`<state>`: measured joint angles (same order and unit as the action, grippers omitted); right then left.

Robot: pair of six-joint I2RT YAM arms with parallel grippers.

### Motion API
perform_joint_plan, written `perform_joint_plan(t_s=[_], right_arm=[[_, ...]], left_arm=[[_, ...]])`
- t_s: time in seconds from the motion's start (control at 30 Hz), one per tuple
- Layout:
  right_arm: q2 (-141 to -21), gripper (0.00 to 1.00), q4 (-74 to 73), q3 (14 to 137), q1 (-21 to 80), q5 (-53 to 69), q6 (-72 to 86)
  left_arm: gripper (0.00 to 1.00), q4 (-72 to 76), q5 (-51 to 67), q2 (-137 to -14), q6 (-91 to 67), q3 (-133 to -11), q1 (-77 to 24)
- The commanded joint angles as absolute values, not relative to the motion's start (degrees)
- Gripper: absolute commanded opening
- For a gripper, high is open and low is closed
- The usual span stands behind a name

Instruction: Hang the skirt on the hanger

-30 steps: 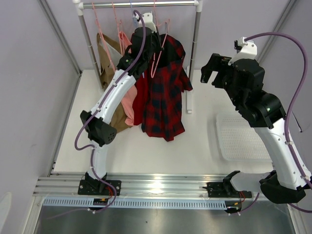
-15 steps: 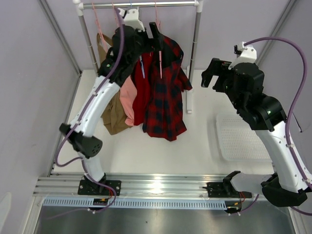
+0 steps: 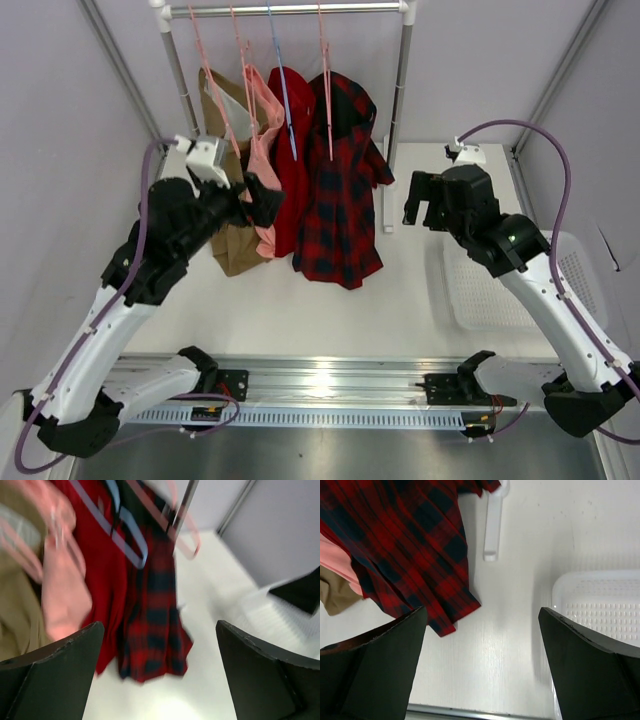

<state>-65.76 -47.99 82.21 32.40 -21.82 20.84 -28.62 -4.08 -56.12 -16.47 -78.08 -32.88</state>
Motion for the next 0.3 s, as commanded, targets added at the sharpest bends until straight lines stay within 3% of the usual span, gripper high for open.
perform_joint_plan(t_s=[0.0,0.27], right_arm=[[-62.2,0.99,-46.4,79.3,32.2,-21.4,21.3],[-59.2,1.0,-44.0,75.0,32.2,-22.1,22.3]], left_arm=[[0.99,-33.3,-5.8,-51.2,-15.1,-71.3,-33.1],[0.99,-35.9,-6.2,-48.5,-12.7,-67.7,-33.2]])
